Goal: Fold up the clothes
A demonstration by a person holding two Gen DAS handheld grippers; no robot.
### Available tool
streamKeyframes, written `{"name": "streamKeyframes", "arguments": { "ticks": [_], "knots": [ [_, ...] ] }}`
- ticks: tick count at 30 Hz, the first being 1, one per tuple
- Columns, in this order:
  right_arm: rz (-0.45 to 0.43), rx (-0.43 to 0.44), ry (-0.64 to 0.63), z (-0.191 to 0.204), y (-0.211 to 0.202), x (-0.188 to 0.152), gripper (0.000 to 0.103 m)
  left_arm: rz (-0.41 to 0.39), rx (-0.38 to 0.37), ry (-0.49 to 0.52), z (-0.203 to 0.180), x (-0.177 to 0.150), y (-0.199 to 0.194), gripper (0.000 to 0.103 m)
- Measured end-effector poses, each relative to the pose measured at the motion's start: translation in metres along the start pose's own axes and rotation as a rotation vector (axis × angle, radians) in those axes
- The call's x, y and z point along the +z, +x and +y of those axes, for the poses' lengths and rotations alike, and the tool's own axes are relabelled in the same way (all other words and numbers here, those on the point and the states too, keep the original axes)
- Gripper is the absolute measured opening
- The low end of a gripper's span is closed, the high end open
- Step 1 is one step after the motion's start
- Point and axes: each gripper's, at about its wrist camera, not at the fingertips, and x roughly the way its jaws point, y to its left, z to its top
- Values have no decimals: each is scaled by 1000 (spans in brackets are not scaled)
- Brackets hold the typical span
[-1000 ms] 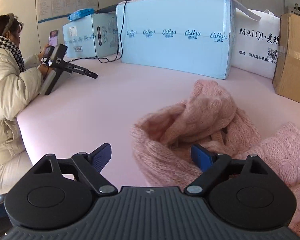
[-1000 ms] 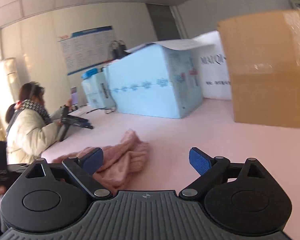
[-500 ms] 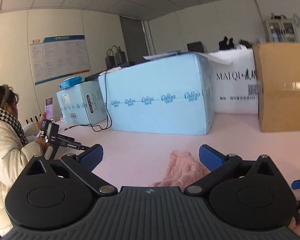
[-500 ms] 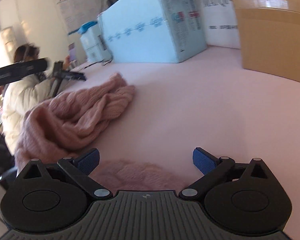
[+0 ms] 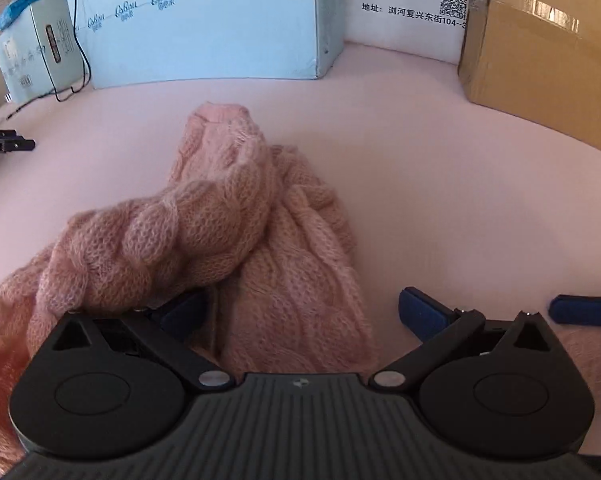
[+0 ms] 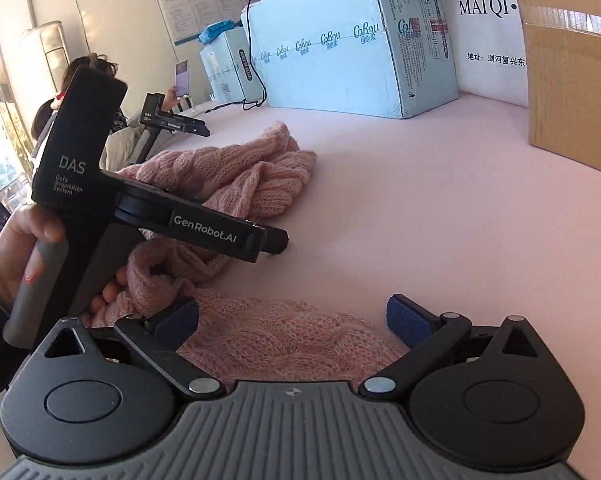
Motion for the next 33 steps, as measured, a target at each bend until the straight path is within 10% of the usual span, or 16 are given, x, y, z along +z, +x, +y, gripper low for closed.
{"name": "streamKeyframes", "arguments": {
  "ticks": [12, 16, 23, 25, 27, 29, 33],
  "knots": [
    [-17, 25, 17, -19, -4, 1, 100, -40, 10, 12, -1, -6, -4, 101],
    [-18, 23, 18, -16, -4, 0, 101, -76, 95, 48, -2, -4, -18, 45],
    [-14, 41, 8, -12, -2, -3, 100, -108, 104, -30, 22, 11, -40, 15],
    [-9, 52, -14, -9, -3, -5, 90, -148, 113, -35, 25, 15, -51, 14],
    [6, 23, -68, -2, -2, -6, 37, -164, 105, -47, 27, 20, -59, 14],
    [13, -37, -132, 4, -3, -6, 10, -150, 97, -60, 28, 24, -57, 14],
    [-3, -98, -188, 10, -7, -6, 9, -92, 61, -108, 22, 34, -44, 13]
  ]
}}
